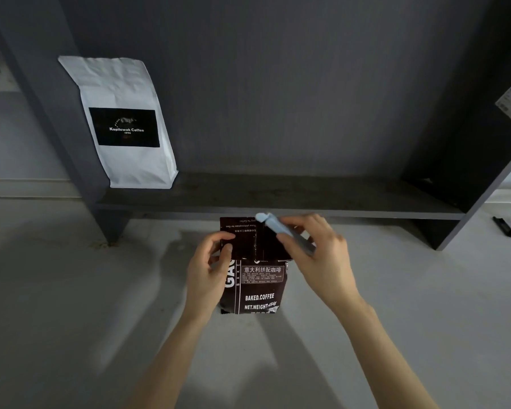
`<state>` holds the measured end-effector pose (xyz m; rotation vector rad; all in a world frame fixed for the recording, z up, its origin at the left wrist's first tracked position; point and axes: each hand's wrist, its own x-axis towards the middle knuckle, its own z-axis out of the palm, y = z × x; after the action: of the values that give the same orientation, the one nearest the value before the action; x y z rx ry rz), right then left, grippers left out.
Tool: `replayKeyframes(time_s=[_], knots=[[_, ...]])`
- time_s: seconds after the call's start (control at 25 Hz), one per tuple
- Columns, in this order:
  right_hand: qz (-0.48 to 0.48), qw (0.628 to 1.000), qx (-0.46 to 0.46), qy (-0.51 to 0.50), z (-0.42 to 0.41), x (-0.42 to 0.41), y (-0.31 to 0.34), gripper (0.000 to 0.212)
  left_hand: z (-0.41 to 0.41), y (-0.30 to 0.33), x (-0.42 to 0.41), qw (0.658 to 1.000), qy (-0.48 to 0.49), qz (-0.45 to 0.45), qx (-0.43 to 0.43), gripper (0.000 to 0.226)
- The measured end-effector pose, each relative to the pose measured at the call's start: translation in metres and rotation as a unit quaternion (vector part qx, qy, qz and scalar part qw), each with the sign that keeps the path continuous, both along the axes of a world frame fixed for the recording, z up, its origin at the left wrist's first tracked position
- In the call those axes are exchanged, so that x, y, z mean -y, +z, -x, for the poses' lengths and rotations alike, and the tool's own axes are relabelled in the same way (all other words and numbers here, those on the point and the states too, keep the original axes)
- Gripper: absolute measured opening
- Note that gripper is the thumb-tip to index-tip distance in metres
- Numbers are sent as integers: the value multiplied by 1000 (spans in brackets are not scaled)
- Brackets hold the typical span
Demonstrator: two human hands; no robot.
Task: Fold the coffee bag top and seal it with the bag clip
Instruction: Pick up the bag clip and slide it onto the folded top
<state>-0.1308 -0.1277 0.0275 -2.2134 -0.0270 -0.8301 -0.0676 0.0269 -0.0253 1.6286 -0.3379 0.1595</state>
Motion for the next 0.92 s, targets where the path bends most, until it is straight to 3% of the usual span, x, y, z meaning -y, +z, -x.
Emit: replayKeyframes(time_s=[0.36,0.52,0.92], knots=[[53,998,16,13,-17,-26,-30,27,9,12,-3,998,-28,54,-19,19],[88,996,21,11,-16,-25,-38,26,7,12,-2,999,-23,32,-25,15],[139,989,17,-42,-12,-22,-48,18,9,13,-1,993,-6,91,-76,16]])
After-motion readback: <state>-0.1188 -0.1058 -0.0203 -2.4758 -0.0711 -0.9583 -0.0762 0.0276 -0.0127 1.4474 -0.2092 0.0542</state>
